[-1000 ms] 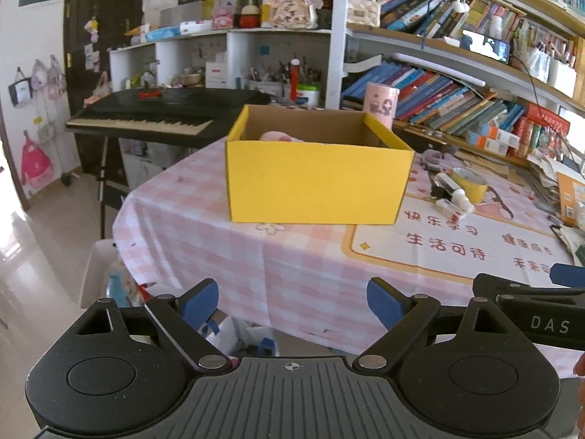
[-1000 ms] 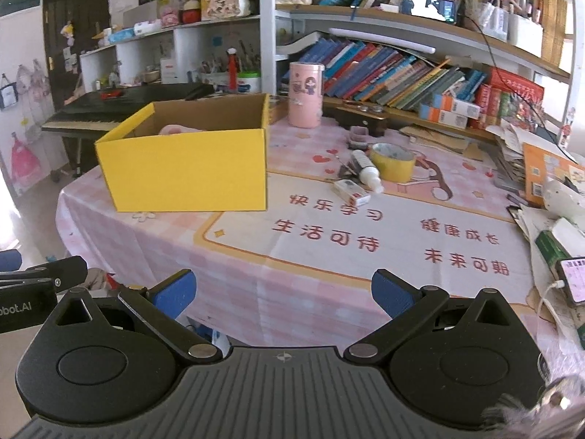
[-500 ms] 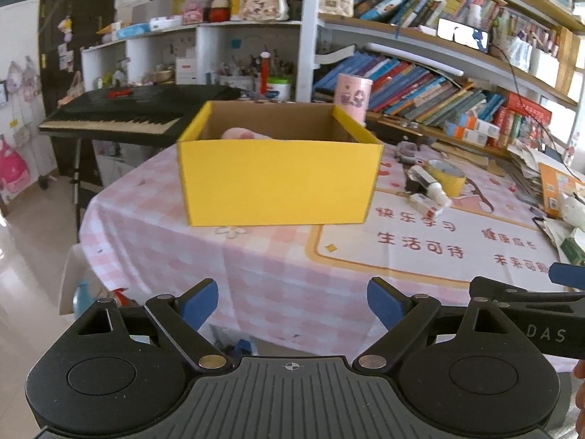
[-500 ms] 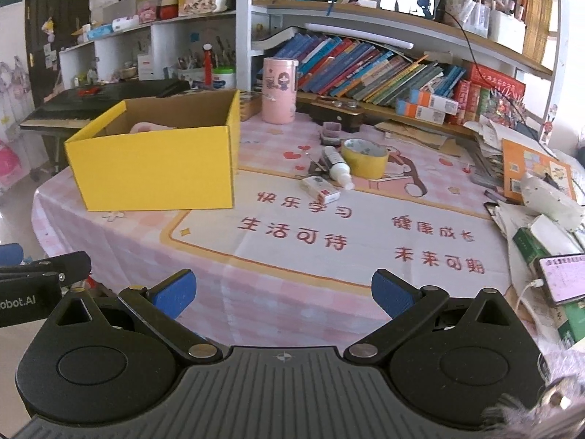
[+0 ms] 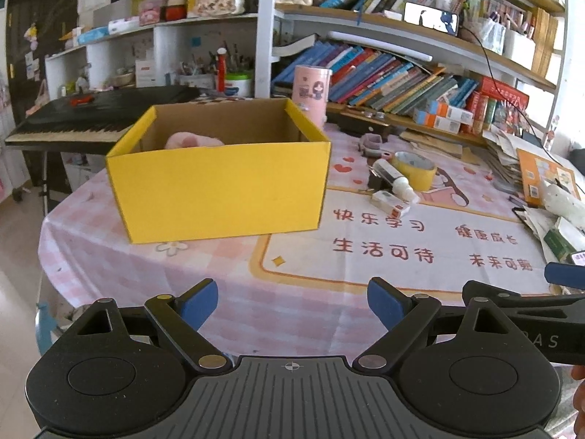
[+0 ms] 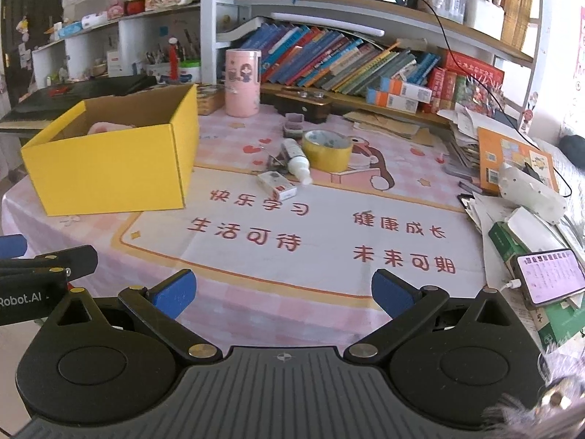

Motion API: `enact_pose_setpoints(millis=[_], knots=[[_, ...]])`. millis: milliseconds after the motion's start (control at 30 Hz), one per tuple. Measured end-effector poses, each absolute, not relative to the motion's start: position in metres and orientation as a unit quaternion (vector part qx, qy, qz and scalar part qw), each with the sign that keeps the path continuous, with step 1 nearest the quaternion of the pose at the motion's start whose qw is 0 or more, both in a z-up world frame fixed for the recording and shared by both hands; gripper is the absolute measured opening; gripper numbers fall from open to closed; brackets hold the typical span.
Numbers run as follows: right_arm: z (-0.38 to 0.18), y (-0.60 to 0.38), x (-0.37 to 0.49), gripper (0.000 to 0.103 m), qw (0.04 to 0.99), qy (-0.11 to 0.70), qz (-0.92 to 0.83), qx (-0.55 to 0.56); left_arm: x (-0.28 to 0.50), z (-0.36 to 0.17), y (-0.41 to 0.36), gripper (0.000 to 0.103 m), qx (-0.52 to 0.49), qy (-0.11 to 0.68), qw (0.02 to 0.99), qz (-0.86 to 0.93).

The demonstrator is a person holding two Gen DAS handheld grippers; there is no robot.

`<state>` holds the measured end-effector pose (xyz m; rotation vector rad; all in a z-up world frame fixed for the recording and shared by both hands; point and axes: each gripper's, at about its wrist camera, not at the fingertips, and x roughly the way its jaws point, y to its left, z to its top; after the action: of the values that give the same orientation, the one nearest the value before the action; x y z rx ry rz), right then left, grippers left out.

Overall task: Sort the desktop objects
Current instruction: 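Move both tools back toward the remaining items on the table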

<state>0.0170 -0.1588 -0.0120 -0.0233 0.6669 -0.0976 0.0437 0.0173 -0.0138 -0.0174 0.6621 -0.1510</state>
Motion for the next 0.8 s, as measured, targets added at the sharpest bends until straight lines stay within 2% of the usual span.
enact_pose_setpoints(millis=[800], knots=[[-0.022, -0.225, 0.069, 0.103, 0.936, 0.349, -0.052, 0.010, 0.094, -0.020, -0.048, 0.091, 0.011, 0.348, 0.934, -0.079]])
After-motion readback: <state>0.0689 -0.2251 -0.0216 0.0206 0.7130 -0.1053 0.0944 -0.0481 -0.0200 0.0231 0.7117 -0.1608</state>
